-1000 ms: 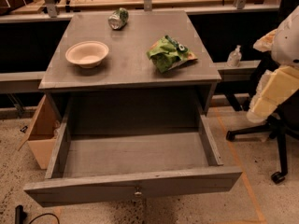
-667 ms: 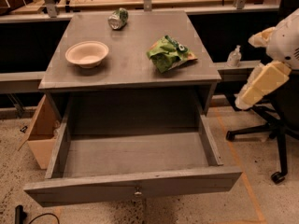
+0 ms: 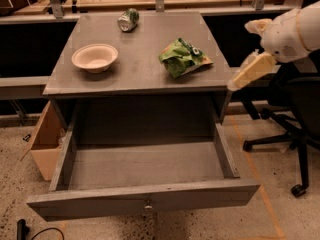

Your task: Place green rice chip bag into top drawer

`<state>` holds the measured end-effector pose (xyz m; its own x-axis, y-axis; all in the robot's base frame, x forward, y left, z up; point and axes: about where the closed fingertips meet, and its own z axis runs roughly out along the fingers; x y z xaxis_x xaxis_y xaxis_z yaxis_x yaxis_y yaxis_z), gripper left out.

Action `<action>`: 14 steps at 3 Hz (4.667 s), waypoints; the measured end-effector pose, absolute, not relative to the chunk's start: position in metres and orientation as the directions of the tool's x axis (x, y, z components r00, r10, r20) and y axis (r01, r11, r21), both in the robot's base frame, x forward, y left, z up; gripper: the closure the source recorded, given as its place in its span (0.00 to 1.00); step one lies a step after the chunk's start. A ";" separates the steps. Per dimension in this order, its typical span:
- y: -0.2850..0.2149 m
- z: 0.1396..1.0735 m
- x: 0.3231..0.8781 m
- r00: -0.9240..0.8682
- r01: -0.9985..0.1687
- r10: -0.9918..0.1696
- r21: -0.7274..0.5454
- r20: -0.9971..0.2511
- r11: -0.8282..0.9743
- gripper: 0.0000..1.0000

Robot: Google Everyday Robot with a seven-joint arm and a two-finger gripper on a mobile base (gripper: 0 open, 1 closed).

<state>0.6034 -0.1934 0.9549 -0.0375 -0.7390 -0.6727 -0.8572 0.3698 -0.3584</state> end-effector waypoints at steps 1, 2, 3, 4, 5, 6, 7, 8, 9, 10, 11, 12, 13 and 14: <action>-0.158 0.934 0.655 -0.059 -0.870 -0.728 -0.322 -0.683 0.373 0.00; -0.158 0.934 0.655 -0.059 -0.870 -0.728 -0.322 -0.683 0.373 0.00; -0.150 0.928 0.661 -0.096 -0.850 -0.721 -0.320 -0.686 0.418 0.00; -0.122 0.927 0.683 -0.096 -0.826 -0.696 -0.332 -0.712 0.455 0.00; -0.088 0.924 0.708 -0.064 -0.827 -0.673 -0.338 -0.737 0.449 0.00; -0.066 0.883 0.726 -0.098 -0.849 -0.670 -0.289 -0.736 0.442 0.16; -0.056 0.862 0.735 -0.103 -0.864 -0.678 -0.272 -0.728 0.424 0.38; -0.054 0.867 0.732 -0.064 -0.872 -0.680 -0.291 -0.730 0.395 0.61; -0.055 0.928 0.698 0.076 -0.909 -0.607 -0.306 -0.791 0.284 0.92; -0.049 0.968 0.639 0.188 -0.954 -0.462 -0.272 -0.867 0.122 1.00; -0.042 0.966 0.617 0.186 -0.972 -0.448 -0.231 -0.875 0.047 1.00; -0.041 0.966 0.617 0.187 -0.972 -0.450 -0.232 -0.873 0.046 1.00; -0.018 0.959 0.585 0.173 -0.978 -0.410 -0.205 -0.896 0.036 1.00; -0.001 0.969 0.544 0.158 -0.973 -0.328 -0.204 -0.931 0.112 1.00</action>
Offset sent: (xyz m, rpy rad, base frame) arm 0.0427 0.0217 -0.0170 0.0064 0.0182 -0.0001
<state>0.5441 -0.0007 0.9687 0.1579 -0.3277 -0.9315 -0.9725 0.1118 -0.2042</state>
